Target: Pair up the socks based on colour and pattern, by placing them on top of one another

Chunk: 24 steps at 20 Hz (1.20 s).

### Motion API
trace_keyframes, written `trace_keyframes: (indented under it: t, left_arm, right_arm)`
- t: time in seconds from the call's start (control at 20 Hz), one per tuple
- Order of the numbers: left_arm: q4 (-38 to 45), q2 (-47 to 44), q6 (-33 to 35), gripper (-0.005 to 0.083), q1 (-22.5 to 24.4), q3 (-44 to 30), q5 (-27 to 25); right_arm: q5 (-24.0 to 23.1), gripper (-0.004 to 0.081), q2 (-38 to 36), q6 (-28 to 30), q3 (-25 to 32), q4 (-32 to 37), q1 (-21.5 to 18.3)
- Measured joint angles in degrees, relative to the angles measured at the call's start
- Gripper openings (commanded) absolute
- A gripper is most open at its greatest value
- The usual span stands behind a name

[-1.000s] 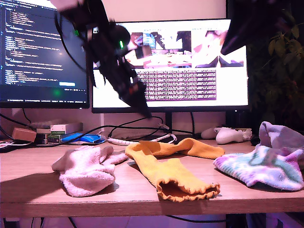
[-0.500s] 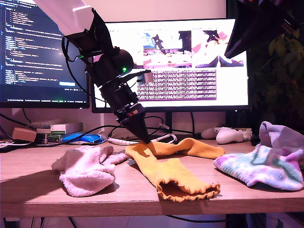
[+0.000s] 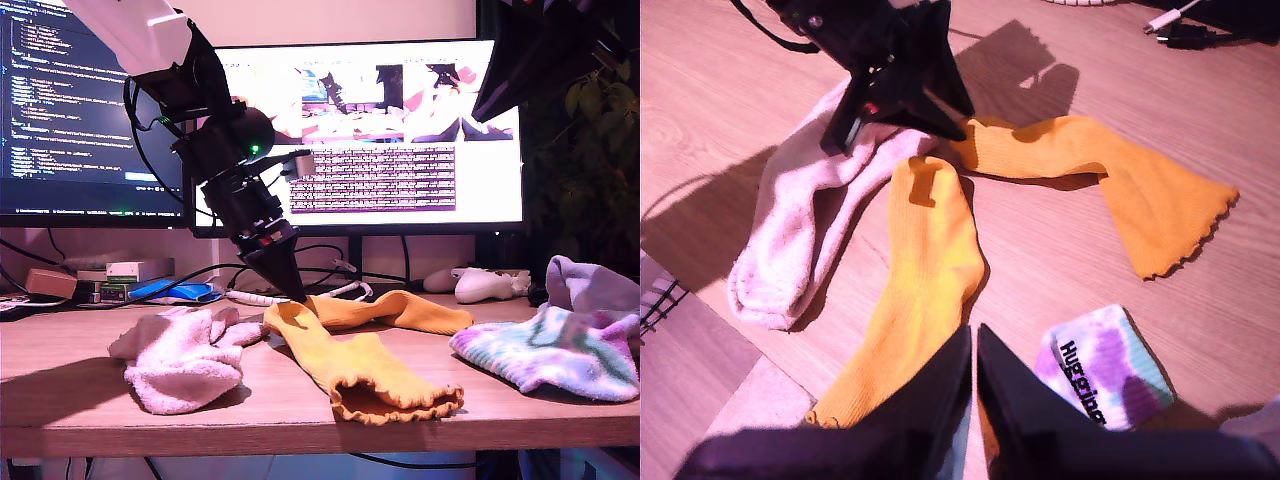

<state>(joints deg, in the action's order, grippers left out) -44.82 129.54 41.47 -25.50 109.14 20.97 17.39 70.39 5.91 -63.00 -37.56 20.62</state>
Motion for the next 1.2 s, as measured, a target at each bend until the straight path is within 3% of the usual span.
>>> trace_keyframes:
  t: [0.15, 0.45, 0.85, 1.05, 1.2]
  left_arm:
    - [-0.5, 0.0, -1.0, -0.002, 0.0, 0.0, -0.1]
    - [-4.5, -1.3, -11.8, -0.002, 0.0, 0.0, -0.5]
    - [-10.9, -16.7, -25.0, -0.002, 0.0, 1.9, -2.6]
    - [-13.8, -19.3, -26.2, -0.002, -0.2, 2.0, -1.4]
    - [-18.9, -19.4, -27.3, -0.002, -0.8, 2.0, 2.3]
  right_arm:
    - [0.0, -0.0012, 0.0, 0.0, 0.0, 0.0, 0.0]
    - [0.0, -0.0012, 0.0, 0.0, 0.0, 0.4, 0.0]
    - [0.0, -0.0013, 0.0, 0.0, 0.0, 0.2, 0.0]
    - [0.0, -0.0013, 0.0, 0.0, 0.0, 0.2, 0.0]
    - [0.4, -0.0012, 0.0, 0.2, 0.0, -0.4, 0.0]
